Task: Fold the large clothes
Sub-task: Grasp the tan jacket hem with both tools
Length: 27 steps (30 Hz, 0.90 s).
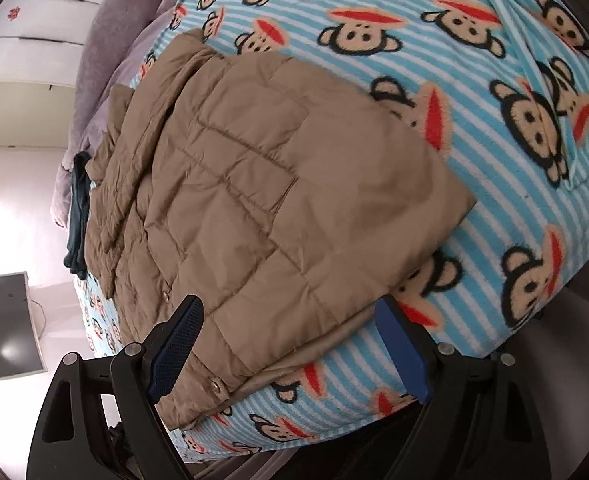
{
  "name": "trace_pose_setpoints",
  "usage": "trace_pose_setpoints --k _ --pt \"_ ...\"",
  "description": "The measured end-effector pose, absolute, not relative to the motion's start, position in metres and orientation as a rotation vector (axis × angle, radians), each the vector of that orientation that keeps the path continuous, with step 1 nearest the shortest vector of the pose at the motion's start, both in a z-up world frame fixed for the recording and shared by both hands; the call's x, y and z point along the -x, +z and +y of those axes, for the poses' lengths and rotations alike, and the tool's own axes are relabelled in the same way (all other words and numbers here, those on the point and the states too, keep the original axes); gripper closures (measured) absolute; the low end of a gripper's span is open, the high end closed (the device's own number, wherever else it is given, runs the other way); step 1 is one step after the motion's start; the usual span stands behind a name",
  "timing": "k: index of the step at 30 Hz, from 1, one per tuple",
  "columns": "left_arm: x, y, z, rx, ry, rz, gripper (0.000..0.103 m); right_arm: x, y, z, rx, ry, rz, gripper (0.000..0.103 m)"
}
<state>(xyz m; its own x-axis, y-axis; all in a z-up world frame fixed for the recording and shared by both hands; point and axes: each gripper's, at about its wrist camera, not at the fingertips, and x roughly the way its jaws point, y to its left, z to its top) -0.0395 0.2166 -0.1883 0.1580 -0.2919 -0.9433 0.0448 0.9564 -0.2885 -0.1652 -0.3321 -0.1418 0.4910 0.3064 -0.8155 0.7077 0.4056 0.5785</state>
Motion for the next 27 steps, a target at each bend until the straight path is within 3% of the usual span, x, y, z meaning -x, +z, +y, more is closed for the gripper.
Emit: trace_pose_setpoints --k 15,27 --pt "0.070 -0.217 0.249 0.505 -0.260 1.487 0.000 0.213 -0.213 -0.359 -1.577 -0.362 0.995 0.013" --pt "0.064 -0.253 0.213 0.671 -0.289 1.518 0.000 0.174 -0.222 -0.344 -1.557 -0.281 1.043 0.013"
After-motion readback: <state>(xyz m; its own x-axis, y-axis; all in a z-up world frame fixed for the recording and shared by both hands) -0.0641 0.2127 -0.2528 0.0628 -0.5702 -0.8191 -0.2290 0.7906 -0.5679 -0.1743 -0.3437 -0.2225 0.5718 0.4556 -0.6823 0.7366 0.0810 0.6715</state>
